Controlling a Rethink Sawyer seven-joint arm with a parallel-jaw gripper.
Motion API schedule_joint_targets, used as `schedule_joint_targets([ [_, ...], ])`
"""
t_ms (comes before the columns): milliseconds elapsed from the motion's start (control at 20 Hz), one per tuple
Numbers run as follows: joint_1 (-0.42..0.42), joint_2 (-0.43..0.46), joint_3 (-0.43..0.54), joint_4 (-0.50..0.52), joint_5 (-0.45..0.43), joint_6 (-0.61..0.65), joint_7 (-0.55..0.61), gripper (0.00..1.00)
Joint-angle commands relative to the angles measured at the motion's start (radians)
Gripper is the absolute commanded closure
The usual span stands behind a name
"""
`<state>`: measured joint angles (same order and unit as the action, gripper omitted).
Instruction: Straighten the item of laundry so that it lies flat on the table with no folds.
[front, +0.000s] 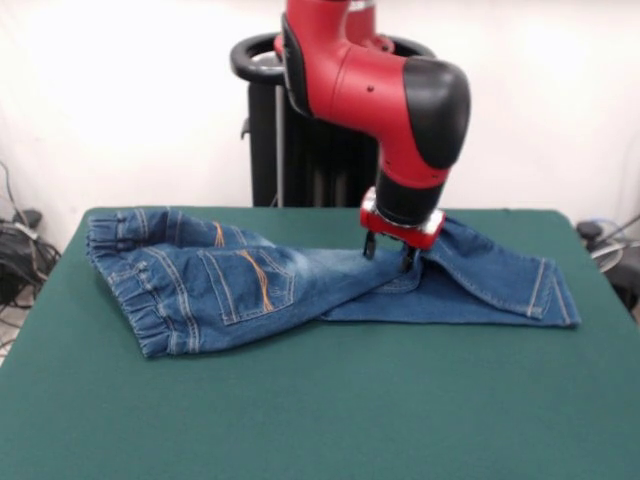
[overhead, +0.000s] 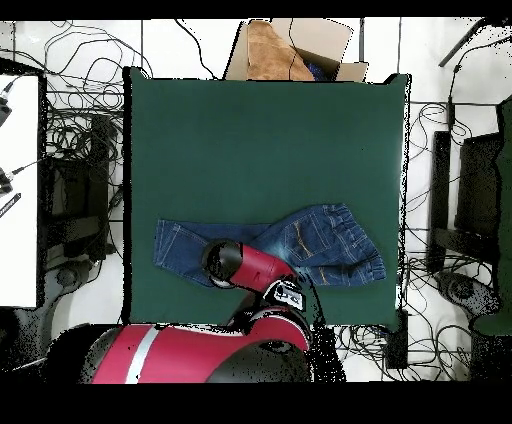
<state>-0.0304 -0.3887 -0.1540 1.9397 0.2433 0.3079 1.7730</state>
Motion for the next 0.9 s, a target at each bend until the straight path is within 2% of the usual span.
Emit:
schedule_joint_targets([
  [50,0.015,0.054,0.152,0.044,-0.022,-0.025,0.132,0.0],
  [400,0.042,-0.004,0.143,0.104,-0.016,-0.068,0.169,0.0],
  [500,0.052,-0.012,0.135,0.073,0.0,-0.029,0.168,0.0],
  [700,0.05,-0.045,0.141,0.08,0.01,-0.007,0.166,0.0],
  [900,0.043,-0.012,0.14,0.046,0.011,-0.007,0.158,0.0],
])
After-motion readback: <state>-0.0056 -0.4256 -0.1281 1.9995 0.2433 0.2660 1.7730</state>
